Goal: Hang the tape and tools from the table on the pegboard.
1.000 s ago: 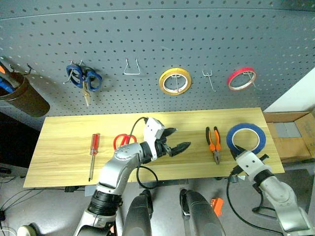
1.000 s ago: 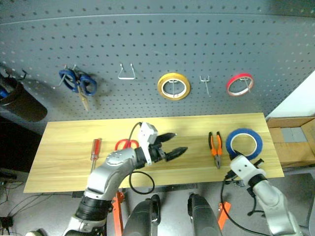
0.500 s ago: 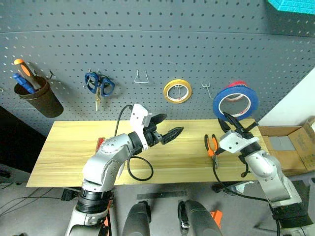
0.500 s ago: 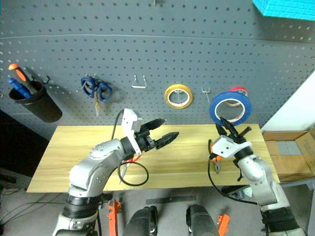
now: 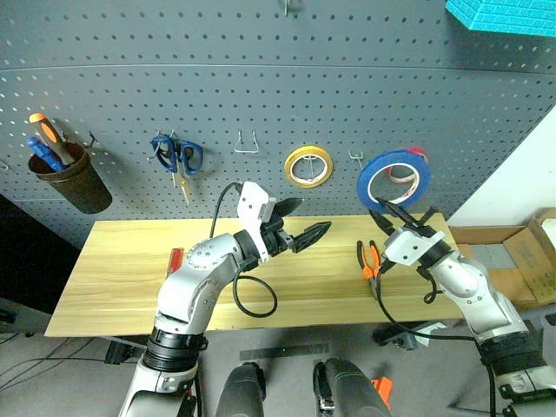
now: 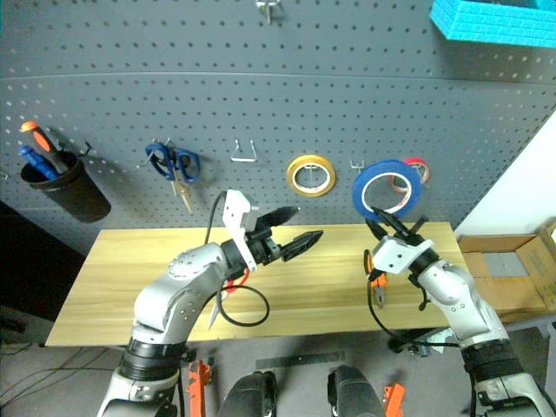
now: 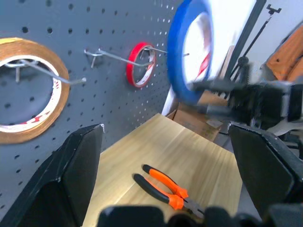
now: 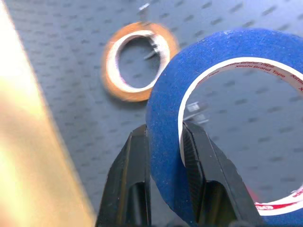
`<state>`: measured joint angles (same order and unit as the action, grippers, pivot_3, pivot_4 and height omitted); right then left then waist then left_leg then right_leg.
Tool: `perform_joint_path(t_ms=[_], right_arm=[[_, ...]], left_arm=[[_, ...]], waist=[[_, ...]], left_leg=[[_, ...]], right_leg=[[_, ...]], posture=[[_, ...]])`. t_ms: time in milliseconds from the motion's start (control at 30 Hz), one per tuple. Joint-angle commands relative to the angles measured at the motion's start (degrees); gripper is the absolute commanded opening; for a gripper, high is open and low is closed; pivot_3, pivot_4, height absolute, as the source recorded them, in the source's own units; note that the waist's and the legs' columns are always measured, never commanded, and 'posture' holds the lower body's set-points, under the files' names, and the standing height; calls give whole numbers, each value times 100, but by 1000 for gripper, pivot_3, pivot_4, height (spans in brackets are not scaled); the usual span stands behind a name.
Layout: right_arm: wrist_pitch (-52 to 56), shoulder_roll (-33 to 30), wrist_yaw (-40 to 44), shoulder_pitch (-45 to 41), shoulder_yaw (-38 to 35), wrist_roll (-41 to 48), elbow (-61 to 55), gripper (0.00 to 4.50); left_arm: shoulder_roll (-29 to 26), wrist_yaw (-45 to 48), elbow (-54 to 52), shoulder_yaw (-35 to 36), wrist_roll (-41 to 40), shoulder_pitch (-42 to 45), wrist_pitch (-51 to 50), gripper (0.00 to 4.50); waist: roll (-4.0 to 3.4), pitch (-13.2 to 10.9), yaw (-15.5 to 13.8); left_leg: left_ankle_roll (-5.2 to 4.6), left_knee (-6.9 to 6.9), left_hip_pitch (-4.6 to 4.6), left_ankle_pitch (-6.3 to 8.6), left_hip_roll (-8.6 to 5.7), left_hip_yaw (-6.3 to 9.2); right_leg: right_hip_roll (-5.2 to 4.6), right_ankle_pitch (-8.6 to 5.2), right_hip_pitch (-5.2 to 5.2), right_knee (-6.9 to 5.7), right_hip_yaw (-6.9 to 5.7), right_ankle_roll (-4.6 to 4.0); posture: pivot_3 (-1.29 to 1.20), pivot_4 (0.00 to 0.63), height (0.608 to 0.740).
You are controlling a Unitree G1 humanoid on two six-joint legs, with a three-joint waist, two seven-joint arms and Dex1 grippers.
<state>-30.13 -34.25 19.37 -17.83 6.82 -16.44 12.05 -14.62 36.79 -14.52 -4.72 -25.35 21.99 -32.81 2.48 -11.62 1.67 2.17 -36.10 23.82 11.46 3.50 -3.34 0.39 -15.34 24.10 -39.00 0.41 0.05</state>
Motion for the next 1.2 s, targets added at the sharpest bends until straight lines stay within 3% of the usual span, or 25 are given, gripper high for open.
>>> perform_joint_path(t_ms=[33,233,667,1200], right_arm=[[61,-164,708,-421,-36,565,375,427],[-285,-283,1063,-1022,-63,646,1197,427],[-728,-88,1980,-2174,128,896,2613,427],[-822,75,1701,-1890,224,594,2337,427]], left_arm=[[165,-41,58,-116,26,186,203,4500],[442,-179,226,-251,122,322,335,4500],[437,-184,287,-241,161,339,415,4500],[354,-281,106,-230,118,212,338,4500]], waist=[[-1,5,1],[-3,7,0],[-6,8,8],[-6,8,-12]], left_leg=[[-1,-1,-1,-1,0,-1],[-17,-4,-2,-11,-2,-1],[-28,-7,-19,-25,5,-2],[-36,-7,-27,-31,4,-5]], right_leg=[[1,2,-1,0,1,-2],[9,16,-3,-2,1,-3],[14,50,-6,-5,21,-19],[12,62,-5,-5,42,-13]], posture=[[10,123,740],[16,128,740],[32,144,740],[43,157,740]])
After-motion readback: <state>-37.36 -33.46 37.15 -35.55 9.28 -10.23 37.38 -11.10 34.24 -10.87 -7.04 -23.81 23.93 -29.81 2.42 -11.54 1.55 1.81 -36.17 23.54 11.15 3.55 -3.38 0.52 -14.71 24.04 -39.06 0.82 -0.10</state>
